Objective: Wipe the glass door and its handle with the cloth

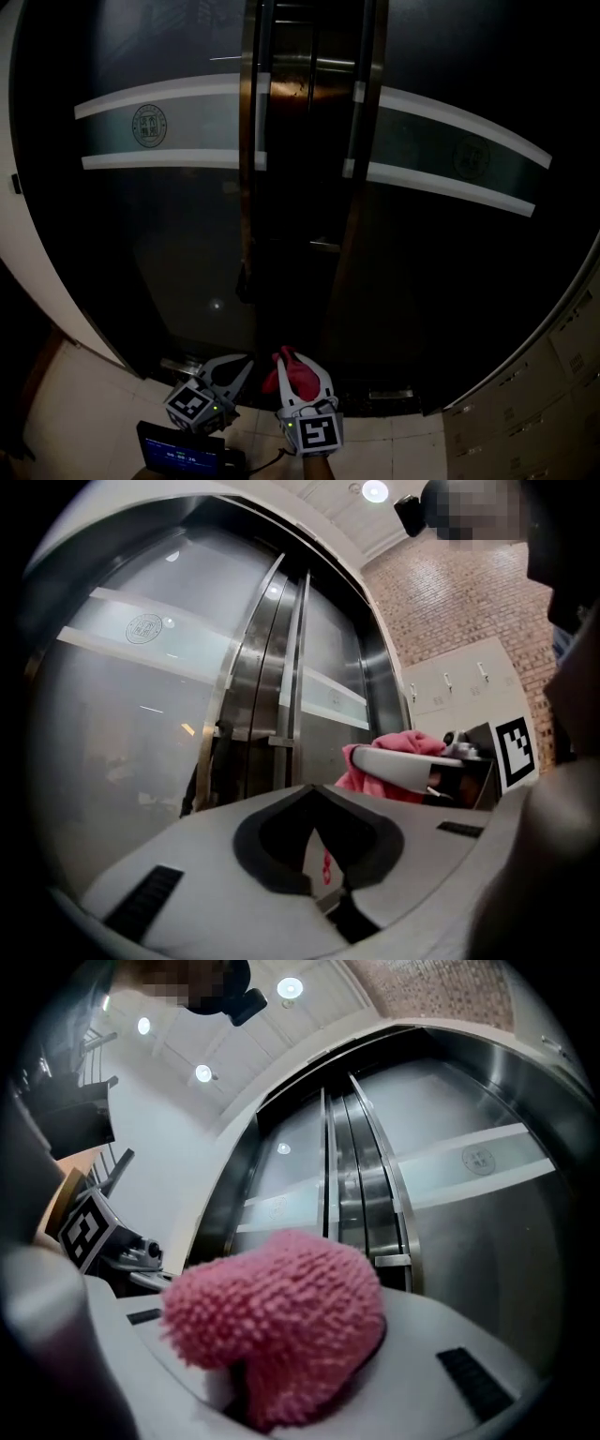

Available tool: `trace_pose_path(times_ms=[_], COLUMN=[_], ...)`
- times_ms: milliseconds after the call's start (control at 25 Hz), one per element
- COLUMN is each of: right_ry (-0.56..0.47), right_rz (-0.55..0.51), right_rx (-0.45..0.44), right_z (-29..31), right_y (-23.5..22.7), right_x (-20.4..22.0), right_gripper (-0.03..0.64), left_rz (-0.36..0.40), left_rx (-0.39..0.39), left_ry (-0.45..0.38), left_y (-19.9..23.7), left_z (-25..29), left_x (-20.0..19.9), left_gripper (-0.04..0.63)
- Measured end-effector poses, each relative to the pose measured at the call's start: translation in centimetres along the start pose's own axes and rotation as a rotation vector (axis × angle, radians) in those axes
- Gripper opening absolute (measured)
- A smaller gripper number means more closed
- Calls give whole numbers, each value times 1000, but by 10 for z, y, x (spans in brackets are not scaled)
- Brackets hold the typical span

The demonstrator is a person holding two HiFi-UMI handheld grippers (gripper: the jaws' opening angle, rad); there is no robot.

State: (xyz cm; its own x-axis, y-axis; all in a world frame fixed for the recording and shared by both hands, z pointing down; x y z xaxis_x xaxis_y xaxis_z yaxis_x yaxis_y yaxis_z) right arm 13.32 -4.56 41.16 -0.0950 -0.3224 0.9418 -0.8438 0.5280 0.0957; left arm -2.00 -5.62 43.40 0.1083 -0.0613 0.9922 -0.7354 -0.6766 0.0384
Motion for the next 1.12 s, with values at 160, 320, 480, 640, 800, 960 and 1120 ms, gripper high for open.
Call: trace_pose_path(times_ms=[160,320,480,640,800,960,1120], right_ry=[20,15,9,11,17,34,22], right_rz=[-11,-17,-19,-22,-14,-19,-30], right_rx=[-38,-50,-48,-50,-37,-46,-76], right_z=[-25,-34,-31,-20,-7,14,58], right_y=[14,25,35,48,60,72,77], right_x=[-5,-12,-16,-14,-10,-5,-6], right_gripper=[58,58,58,58,58,58,58], left_rz=[15,38,51,44,14,2,-7], left_rx=[-1,17,36,44,27,27,49], left_ry=[29,23,24,17,4,2,-8], left_y=[-32,-45,-43,-31,-9,13,38], left_z=[-15,-23,-28,-36,-45,-51,-59], left_x=[4,0,-5,-8,-10,-12,-16], left_gripper=[5,5,5,5,5,5,5])
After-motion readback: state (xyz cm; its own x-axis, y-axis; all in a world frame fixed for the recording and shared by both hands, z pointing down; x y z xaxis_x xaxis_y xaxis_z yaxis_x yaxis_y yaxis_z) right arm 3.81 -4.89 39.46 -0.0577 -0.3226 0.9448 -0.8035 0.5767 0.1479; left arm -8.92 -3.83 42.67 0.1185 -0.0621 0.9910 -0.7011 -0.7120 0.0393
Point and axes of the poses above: the fingertips, and each gripper's own axes: z forward along the fingers, y to its left, x out of its underside, the point moved 8 cm from there along -z, backward along the fingers, and after that the axes turned 6 degrees about -y, right-handed, at the moved point
